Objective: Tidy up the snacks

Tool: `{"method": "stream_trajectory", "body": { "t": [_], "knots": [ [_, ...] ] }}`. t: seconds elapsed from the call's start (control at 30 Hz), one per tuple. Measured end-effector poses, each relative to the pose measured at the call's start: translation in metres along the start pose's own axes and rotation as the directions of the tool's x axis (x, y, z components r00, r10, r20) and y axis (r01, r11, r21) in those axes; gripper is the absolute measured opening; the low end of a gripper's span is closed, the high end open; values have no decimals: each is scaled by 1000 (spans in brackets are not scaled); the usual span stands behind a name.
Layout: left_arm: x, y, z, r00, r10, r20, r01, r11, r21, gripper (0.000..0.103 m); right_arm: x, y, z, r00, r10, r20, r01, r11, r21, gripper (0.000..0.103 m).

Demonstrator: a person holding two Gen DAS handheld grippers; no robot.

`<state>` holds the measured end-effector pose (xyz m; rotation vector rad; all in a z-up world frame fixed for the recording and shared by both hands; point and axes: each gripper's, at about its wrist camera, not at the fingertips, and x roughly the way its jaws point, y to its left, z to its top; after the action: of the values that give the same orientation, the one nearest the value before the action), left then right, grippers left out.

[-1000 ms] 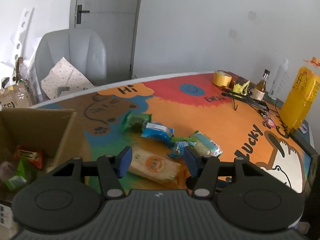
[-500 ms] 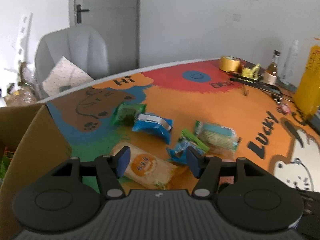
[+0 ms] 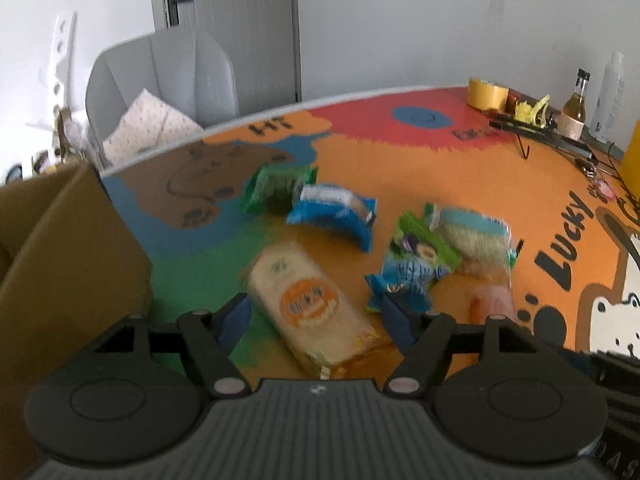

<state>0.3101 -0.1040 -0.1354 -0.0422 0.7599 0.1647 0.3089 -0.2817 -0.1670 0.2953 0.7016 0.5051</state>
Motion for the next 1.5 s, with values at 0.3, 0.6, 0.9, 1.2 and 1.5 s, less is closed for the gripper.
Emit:
{"method": "stream_trajectory", "body": {
  "t": [0.3,0.6,0.9,1.2,1.5],
  "knots": [
    [-8,6,-6,998,-70,-6,70,997,-24,33,-1,5,1,1000,-18,-10,18,1000,-11,29],
    [-34,10,-11,994,-108,33,109,994,-12,33,3,15,-1,999,-51,-5,51,997,-53,24],
    [-68,18,-13,986,-139,89,140,990,-7,33,-16,31,-5,999,-32,27,34,996,-80,19],
    [-101,31,-12,977,-153,150,159,987,-25,33,-40,53,0,997,-16,80,25,993,-114,17],
    [-127,51,-12,969,-145,199,157,987,-45,33,-49,76,3,995,11,104,3,991,-136,14]
  ]
}}
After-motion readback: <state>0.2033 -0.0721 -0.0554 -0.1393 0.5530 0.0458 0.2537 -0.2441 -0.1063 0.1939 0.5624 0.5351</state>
